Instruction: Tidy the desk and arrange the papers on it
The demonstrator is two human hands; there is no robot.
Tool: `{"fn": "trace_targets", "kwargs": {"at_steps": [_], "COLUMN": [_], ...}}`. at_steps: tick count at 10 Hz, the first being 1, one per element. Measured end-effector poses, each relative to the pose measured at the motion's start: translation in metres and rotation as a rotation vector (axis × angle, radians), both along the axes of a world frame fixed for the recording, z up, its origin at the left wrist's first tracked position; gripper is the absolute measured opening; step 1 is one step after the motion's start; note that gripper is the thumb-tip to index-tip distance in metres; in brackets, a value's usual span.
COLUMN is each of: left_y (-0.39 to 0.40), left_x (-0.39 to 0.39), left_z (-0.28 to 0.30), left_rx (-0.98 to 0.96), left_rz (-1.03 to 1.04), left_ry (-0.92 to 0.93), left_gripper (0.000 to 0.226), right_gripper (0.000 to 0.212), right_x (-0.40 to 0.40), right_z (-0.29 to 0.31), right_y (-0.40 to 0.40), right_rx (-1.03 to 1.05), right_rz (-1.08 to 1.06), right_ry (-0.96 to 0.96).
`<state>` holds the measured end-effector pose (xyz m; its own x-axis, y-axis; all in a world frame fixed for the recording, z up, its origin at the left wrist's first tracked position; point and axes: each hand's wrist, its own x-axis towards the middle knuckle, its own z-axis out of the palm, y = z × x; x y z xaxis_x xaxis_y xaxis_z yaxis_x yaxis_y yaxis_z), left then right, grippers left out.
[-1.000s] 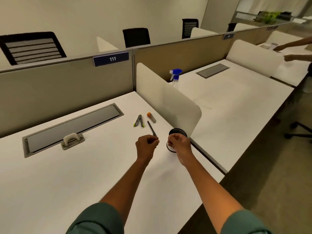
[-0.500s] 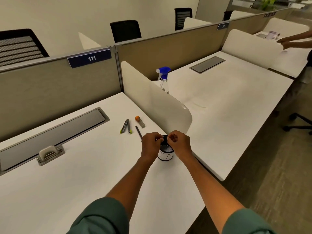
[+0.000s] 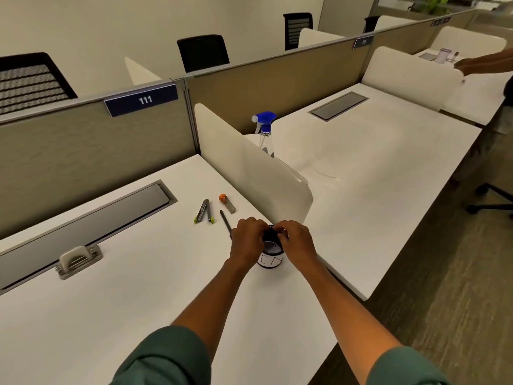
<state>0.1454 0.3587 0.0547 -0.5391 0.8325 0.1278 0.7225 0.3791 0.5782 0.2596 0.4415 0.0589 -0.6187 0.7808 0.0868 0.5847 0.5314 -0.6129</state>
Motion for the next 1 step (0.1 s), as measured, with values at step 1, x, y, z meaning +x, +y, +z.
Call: {"fn": "trace_targets", "kwargs": {"at_steps": [1], "left_y": [-0.0113], "left_x": [-0.0021], "left_z": [-0.003], "left_rx": [0.081], "left_rz": [0.055], "left_ry": [-0.037], "left_gripper": [0.027], "right_gripper": [0.021], "right_x": [-0.0034], "right_z": [-0.003], "right_y": [-0.0086], "right_rx": [0.06], "right_rz": [-0.007], "right_ry": [0.084]}}
